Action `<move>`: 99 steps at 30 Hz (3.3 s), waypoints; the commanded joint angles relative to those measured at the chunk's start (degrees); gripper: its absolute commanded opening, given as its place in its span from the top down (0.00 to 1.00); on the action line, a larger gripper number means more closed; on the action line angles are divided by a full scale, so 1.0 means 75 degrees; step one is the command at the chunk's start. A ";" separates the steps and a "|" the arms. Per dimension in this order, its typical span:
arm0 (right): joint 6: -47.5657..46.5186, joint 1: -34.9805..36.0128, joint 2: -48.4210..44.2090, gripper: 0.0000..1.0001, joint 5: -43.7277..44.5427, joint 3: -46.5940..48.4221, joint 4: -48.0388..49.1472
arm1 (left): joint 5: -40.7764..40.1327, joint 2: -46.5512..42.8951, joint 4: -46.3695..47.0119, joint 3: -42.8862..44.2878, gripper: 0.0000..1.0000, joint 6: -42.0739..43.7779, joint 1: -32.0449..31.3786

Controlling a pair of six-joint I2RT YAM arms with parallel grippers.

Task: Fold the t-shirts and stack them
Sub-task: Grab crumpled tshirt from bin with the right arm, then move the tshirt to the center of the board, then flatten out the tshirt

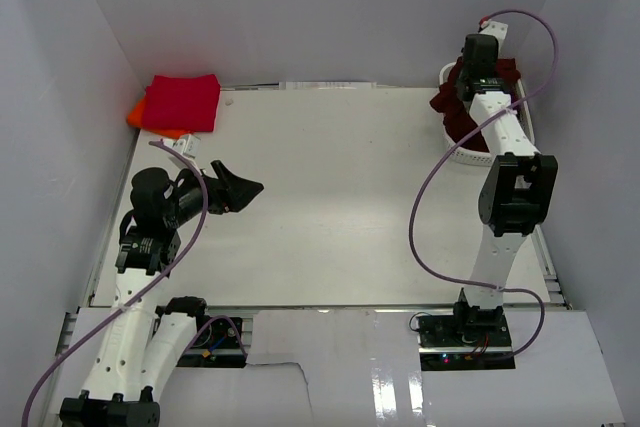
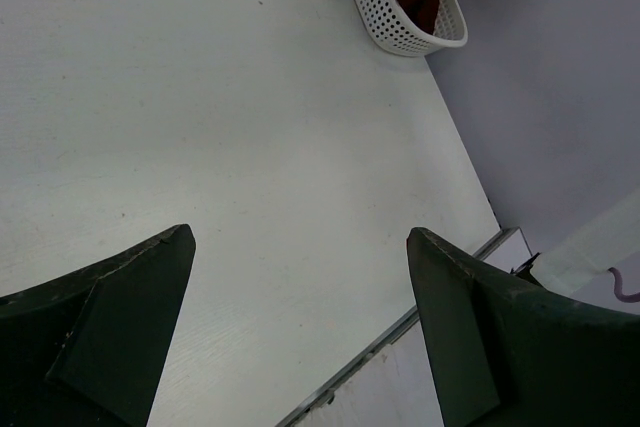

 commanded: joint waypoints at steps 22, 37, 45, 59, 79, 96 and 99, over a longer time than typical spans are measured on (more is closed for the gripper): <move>-0.1390 0.3910 -0.4332 0.92 -0.0531 0.0475 0.0202 | -0.0012 -0.0079 -0.0160 0.0042 0.02 0.0186 -0.0002; 0.1221 0.5316 -0.6935 0.92 -0.2933 -0.3829 -0.1828 | -0.0223 0.0050 -0.0265 0.0299 0.02 0.0303 -0.0014; 0.2033 0.5563 -0.7464 0.92 -0.4139 -0.7012 -0.1184 | -0.0364 -0.0067 -0.0430 0.0217 0.02 0.0444 -0.0014; 0.1494 0.5856 -0.4770 0.84 -0.6226 -0.5281 -0.0315 | -0.0317 0.0296 -0.0465 0.0522 0.02 0.0456 -0.0014; 0.1657 0.5259 -0.6022 0.03 -0.2887 -0.6215 -0.2706 | 0.0678 0.0928 -0.0360 0.0241 0.05 0.0644 -0.0014; 0.1236 0.3489 -0.4887 0.05 -0.4739 -0.7331 -0.1640 | -0.0200 0.2757 0.0355 0.0334 0.14 -0.0259 -0.1736; 0.1201 0.3489 -0.4301 0.07 -0.4739 -0.7167 -0.1289 | -0.0235 0.2711 0.0332 0.0451 0.14 -0.0236 -0.1783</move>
